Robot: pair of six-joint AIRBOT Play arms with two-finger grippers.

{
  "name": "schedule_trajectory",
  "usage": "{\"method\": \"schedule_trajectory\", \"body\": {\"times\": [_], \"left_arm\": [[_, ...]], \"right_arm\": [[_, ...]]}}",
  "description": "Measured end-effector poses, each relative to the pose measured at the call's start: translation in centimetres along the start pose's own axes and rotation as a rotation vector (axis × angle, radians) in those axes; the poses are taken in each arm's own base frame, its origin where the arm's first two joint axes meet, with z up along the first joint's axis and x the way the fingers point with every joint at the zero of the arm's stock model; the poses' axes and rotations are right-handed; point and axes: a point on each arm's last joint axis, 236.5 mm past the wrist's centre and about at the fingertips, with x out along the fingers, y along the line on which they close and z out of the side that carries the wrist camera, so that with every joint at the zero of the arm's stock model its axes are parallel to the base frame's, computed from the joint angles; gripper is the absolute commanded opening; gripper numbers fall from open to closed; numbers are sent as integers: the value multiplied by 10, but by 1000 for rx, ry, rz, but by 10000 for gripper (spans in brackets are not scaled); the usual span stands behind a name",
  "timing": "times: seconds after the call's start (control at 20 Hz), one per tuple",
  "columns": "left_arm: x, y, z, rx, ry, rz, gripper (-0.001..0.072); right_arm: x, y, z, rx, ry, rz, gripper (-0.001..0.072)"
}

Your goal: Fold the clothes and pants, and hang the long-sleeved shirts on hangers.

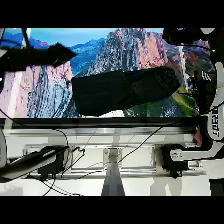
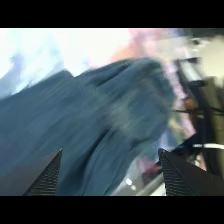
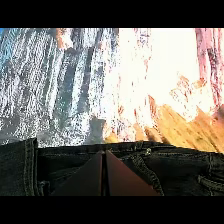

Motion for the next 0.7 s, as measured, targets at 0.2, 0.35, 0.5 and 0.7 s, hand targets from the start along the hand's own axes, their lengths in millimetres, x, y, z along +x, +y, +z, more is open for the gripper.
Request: {"method": "schedule_trajectory", "body": {"times": [0.2, 0.35, 0.5, 0.7], "left_arm": [[-3, 77, -73, -223, 40, 117, 695], [10, 122, -128, -383, 54, 186, 695], [23, 152, -158, -469, 56, 232, 695], [54, 162, -174, -536, 63, 195, 567]], "right_arm": [[0, -1, 0, -3, 0, -1, 22], [0, -1, 0, -3, -1, 1, 22], [0, 0, 1, -2, -3, 4, 23], [0, 4, 6, 9, -25, 24, 22]]}}
